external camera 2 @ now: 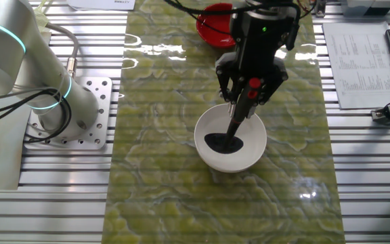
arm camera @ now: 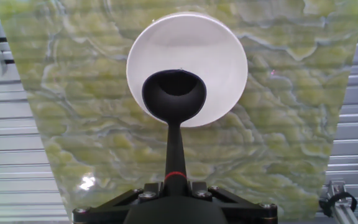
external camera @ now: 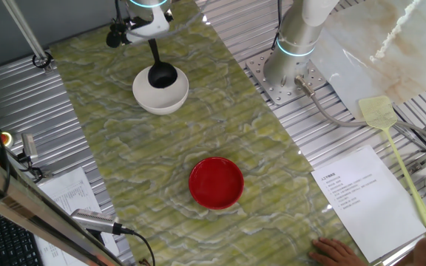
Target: Scoop water with a large spoon from one bowl to another
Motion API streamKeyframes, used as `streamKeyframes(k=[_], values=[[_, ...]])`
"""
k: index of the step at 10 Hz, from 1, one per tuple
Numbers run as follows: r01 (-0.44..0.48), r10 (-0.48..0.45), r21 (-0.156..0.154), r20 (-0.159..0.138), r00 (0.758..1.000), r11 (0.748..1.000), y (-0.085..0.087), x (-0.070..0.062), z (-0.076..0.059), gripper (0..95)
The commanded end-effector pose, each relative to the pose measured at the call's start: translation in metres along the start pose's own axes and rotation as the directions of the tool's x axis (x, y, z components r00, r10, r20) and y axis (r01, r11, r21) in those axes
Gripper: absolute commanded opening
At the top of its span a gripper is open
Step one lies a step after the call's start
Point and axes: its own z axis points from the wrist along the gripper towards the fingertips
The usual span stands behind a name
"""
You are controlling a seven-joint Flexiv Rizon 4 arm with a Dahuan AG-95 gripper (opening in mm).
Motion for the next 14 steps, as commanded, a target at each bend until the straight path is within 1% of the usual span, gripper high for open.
streamKeyframes(k=[1,2,5,7,10,12,14], values=[[-0.003,0.003,-0.002,-0.007,1.000,1.000,-0.001,-0.001,-0.002,0.0],[-0.001,0.001,-0.003,-0.012,1.000,1.000,-0.003,-0.002,-0.004,0.0],[-0.003,0.003,-0.019,-0.015,1.000,1.000,-0.006,-0.009,-0.008,0.0],[-0.002,0.001,-0.024,-0.034,0.999,1.000,-0.007,-0.012,-0.009,0.0],[0.020,-0.024,-0.038,-0.089,0.996,0.999,-0.008,-0.018,-0.009,0.0],[0.029,-0.034,-0.045,-0.099,0.995,0.999,-0.008,-0.018,-0.009,0.0],[0.038,-0.045,-0.053,-0.122,0.992,0.998,-0.008,-0.019,-0.010,0.0]])
